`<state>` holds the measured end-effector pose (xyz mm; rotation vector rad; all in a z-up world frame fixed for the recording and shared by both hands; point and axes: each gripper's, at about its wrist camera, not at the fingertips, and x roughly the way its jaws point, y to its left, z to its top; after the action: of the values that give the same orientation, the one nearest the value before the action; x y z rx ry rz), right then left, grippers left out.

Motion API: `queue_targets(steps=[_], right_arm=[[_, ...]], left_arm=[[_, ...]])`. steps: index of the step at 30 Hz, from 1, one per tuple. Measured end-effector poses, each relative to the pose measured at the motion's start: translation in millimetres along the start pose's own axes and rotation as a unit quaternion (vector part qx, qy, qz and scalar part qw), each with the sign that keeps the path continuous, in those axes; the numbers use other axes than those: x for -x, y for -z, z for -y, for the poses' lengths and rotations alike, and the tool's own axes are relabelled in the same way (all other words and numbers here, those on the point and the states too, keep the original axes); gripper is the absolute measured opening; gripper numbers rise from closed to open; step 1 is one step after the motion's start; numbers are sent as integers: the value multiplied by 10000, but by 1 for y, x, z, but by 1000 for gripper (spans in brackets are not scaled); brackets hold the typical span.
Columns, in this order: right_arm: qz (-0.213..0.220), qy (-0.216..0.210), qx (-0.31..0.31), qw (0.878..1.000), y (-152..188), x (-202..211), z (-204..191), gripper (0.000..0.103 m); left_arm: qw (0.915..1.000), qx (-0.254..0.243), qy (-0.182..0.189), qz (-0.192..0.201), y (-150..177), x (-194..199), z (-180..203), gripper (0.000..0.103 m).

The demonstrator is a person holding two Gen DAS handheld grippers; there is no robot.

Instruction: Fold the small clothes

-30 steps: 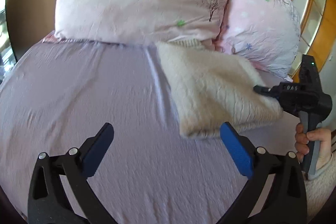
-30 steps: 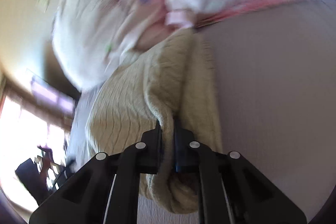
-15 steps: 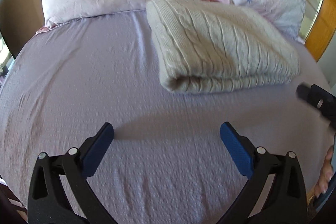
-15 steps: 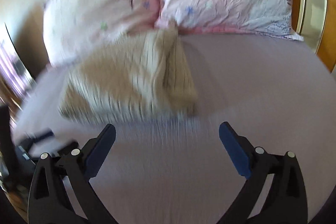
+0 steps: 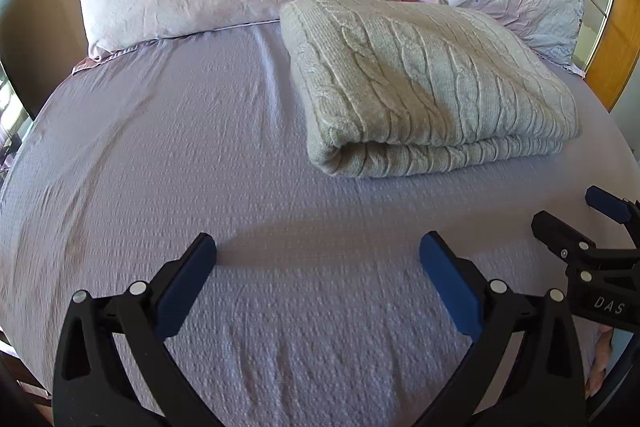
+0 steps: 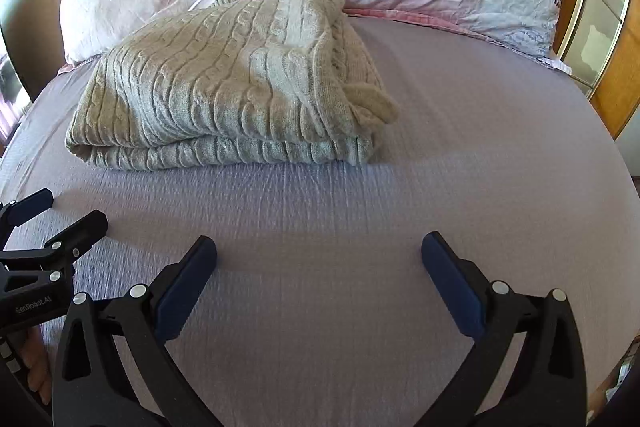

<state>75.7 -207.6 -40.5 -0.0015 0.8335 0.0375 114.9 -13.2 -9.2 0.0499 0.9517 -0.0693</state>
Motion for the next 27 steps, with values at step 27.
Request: queue_targets(steps=[27], right_arm=[[39,9,1,10000,1,4,0,102]], left_arm=[[10000,-1,0,2,1,0,0,101]])
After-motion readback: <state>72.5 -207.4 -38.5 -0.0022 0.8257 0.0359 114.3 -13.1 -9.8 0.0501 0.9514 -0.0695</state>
